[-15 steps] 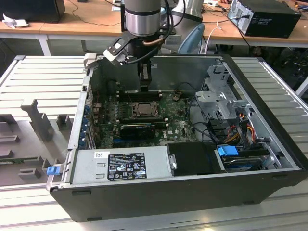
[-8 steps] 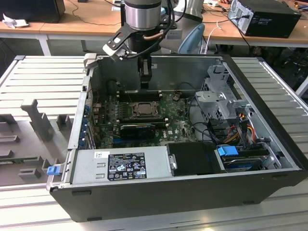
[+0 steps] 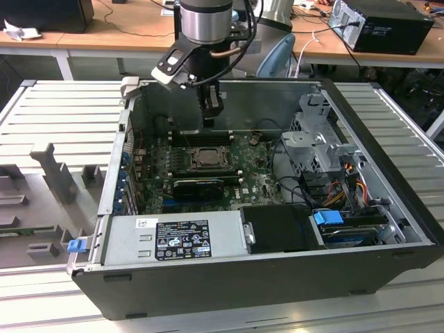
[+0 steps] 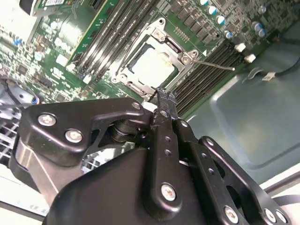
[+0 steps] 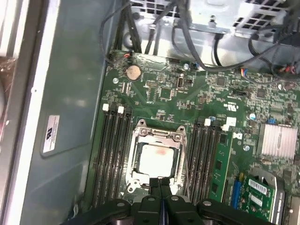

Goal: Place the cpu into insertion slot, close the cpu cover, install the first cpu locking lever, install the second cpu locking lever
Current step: 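Install the first cpu locking lever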

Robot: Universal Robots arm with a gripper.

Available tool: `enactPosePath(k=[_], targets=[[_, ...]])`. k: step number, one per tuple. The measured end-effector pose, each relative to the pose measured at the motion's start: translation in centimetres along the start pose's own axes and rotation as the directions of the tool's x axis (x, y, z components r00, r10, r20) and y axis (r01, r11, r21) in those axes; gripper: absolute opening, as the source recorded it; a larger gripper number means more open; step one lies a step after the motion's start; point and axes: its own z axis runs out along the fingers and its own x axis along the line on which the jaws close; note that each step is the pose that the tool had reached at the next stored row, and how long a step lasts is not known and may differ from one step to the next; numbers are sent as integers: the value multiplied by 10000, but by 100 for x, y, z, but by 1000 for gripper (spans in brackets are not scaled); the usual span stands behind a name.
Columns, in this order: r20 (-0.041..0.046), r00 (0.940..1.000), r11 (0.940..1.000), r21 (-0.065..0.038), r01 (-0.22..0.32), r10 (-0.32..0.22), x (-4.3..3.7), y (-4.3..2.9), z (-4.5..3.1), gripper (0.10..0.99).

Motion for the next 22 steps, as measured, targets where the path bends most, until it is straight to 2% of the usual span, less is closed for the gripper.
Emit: enactPosePath(k=[2, 7, 10, 19, 22], targets=[[-24, 9988, 9988, 17, 488, -488, 0, -1, 11, 106], [-48, 9973, 9972, 75, 739, -738, -1, -3, 49, 106], [-58, 9960, 9959, 76, 897, -896, -1, -3, 51, 106], [-104, 9850, 9850, 83, 1723, -1722, -1, -3, 51, 106], [-123, 9784, 9784, 86, 2067, -2066, -1, -3, 51, 106]])
